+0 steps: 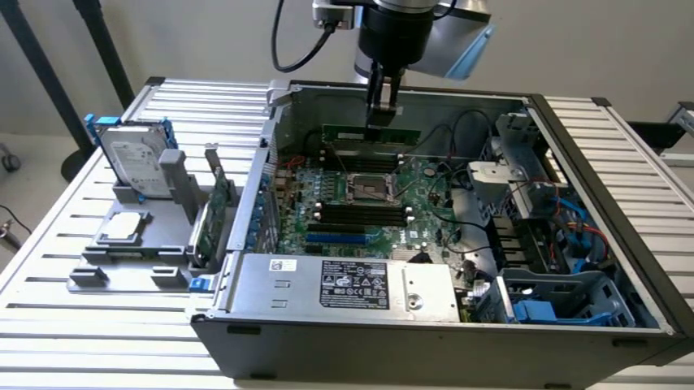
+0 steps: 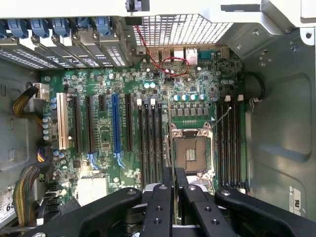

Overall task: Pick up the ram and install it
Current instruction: 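Insert the ram into the slot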

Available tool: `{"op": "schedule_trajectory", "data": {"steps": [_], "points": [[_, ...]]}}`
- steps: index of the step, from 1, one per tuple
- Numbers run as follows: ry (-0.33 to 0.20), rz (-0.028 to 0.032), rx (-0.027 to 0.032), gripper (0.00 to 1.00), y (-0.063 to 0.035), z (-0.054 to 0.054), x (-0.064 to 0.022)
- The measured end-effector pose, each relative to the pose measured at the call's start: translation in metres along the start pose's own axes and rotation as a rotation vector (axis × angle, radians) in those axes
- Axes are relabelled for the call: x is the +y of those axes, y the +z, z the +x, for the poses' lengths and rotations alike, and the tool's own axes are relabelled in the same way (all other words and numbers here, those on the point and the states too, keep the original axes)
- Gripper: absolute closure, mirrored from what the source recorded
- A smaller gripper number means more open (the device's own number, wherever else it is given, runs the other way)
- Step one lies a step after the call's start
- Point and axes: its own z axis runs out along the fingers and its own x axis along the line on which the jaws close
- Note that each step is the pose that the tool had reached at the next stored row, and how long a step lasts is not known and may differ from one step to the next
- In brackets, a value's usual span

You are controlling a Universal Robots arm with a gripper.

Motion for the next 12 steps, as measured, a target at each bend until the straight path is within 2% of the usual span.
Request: {"op": "schedule_trajectory", "data": {"steps": [6,9,12], "points": [[0.001,0.0,-0.0001,0.86,0.0006,0.0,0.0],[0.0,0.002,-0.0002,0.86,0.0047,0.0013,-0.0002],[-0.001,0.0022,-0.0001,0.86,0.0099,0.0072,-0.0009]]}}
